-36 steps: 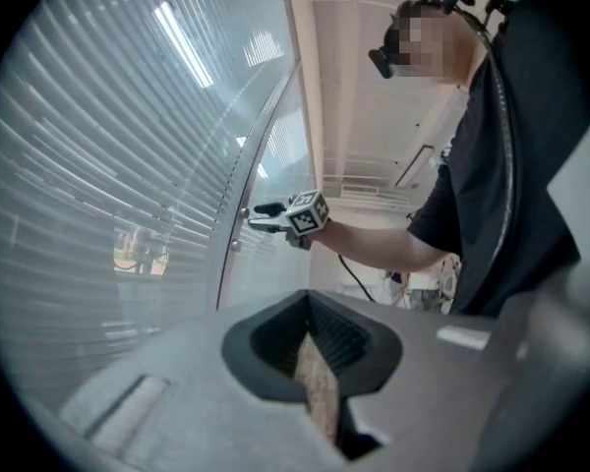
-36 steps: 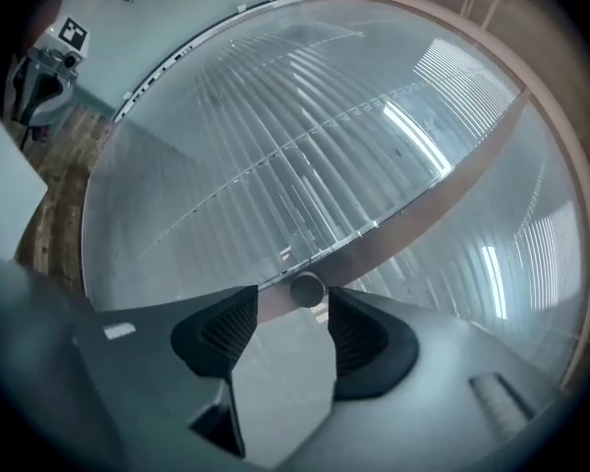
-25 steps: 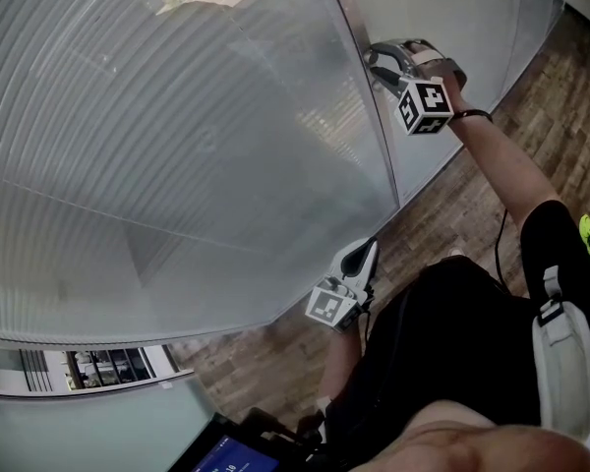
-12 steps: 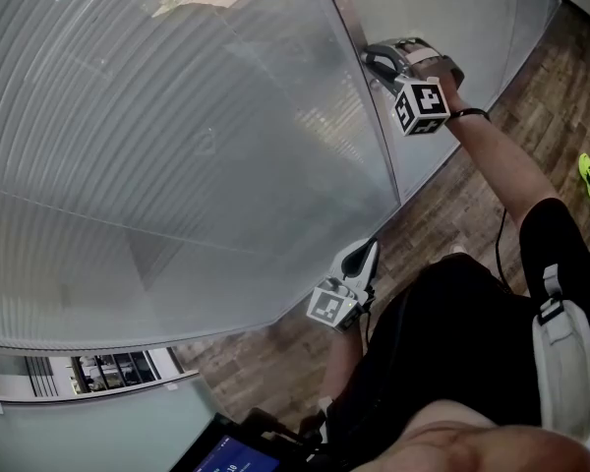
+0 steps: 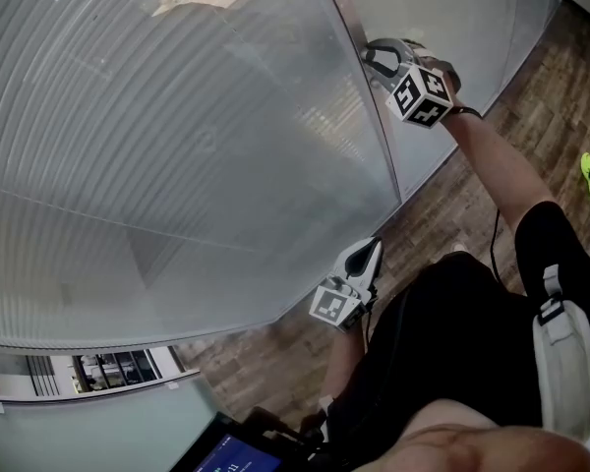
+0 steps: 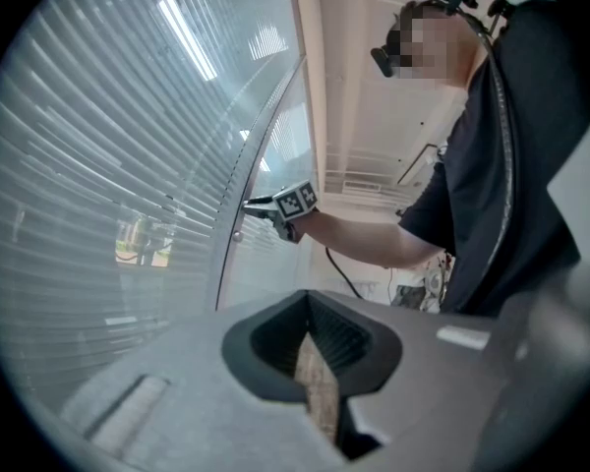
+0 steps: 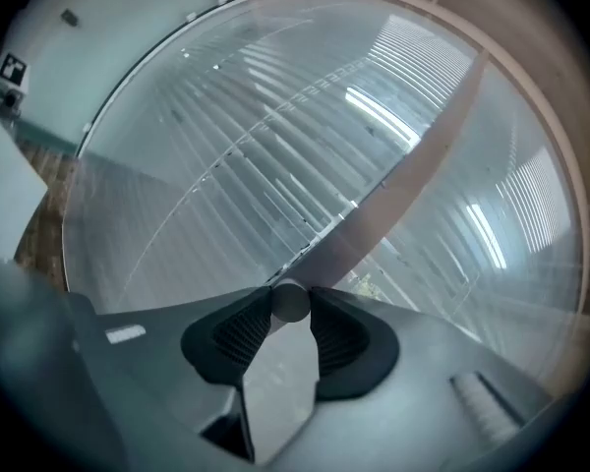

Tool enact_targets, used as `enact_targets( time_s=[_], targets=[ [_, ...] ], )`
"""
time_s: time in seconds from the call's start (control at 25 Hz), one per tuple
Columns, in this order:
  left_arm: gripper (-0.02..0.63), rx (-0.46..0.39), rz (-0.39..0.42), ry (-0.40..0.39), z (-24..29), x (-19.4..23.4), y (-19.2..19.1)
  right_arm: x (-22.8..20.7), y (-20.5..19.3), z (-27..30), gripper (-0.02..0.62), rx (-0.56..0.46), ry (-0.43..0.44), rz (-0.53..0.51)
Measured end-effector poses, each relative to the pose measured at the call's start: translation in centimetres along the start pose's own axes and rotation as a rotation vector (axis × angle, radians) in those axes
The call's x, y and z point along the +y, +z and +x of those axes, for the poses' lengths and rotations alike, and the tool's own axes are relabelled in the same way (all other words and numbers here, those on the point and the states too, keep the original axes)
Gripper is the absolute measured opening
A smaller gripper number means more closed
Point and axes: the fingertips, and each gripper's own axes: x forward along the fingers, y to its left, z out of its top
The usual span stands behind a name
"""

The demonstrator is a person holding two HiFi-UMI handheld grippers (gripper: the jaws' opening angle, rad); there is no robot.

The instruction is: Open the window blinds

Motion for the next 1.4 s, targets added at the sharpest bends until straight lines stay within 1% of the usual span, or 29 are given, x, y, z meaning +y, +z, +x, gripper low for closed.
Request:
enact_targets(
  time_s=[0.12,0.32,0.52,0.64,0.88,1.4],
  targets=[
    [0.002,0.002,-0.004,0.0,0.0,-0.1,-0.2,-0.2,-0.2,-0.1,0.126,-0.019,0.012,0.148],
    [0.002,0.012,-0.006,-0.004,0.3,-0.4,-0.5,-0.3,-0.6,0.1,0.127,-0.049,0.011,0.36],
    [0.002,0.012,-0.01,-0.013,0.6,-0.6,-0.6,-0.5,-1.1,0.5,0.127,-0.092,0.048,0.641],
    [0.002,0.012,-0.01,-0.016,0.6,-0.7,-0.6,-0.5,-1.5,0.7,0.127,-0.117,0.062,0.753],
    [0.002,0.011,-0.008,-0.01,0.2,-0.8,-0.4,-0.9,-1.3,0.4,0.127,-0.153,0.074,0.887],
    [0.002,0.01,-0.001,-0.002,-0.1,-1.0,-0.2,-0.9,-1.3,0.5,0.127,-0.153,0.065,0.884]
  ],
)
